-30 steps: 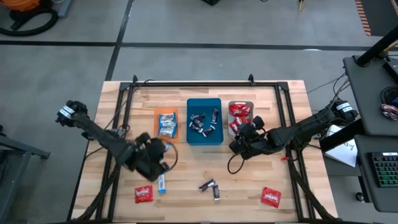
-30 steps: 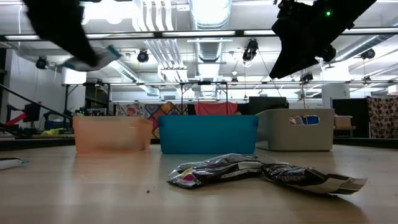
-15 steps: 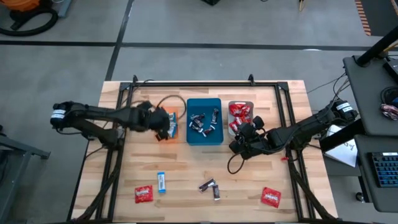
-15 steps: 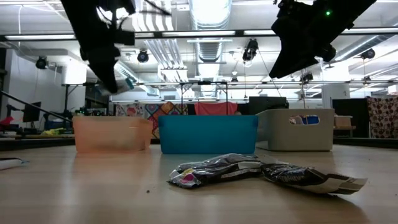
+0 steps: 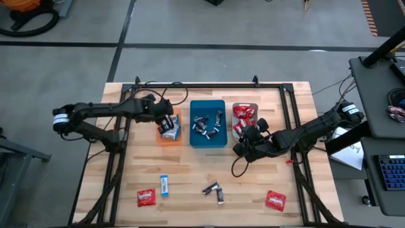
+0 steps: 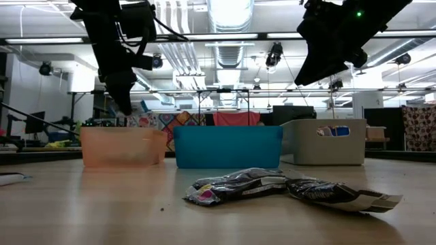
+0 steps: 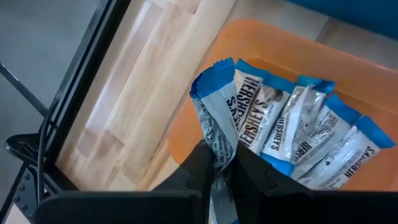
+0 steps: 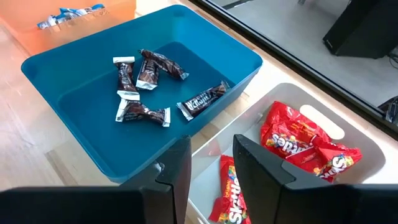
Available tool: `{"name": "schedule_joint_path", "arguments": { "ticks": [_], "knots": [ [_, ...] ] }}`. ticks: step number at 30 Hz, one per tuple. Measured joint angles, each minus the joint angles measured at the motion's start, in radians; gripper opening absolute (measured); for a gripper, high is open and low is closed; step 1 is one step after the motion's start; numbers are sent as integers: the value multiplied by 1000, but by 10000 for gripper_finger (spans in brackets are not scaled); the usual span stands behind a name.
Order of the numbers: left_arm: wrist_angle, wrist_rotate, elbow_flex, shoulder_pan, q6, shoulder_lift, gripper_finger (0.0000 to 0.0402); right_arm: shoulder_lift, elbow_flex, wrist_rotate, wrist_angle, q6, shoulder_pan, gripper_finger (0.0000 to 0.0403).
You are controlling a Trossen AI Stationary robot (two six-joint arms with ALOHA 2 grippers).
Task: Sort candy
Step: Put the white chocolate bar into the orange bin, then put the red candy into the gray bin
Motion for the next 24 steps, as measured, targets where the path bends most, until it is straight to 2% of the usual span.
{"name": "schedule_joint_path", "arguments": {
  "ticks": [11,19,24],
  "knots": [
    [115,26,0,0,-21,47,33,0,0,-3,0,2,0,112],
    [116,24,0,-1,-27,86,82,0,0,-4,0,2,0,105],
    [116,16,0,-6,-61,79,98,0,0,-4,0,2,0,106]
  ]
}}
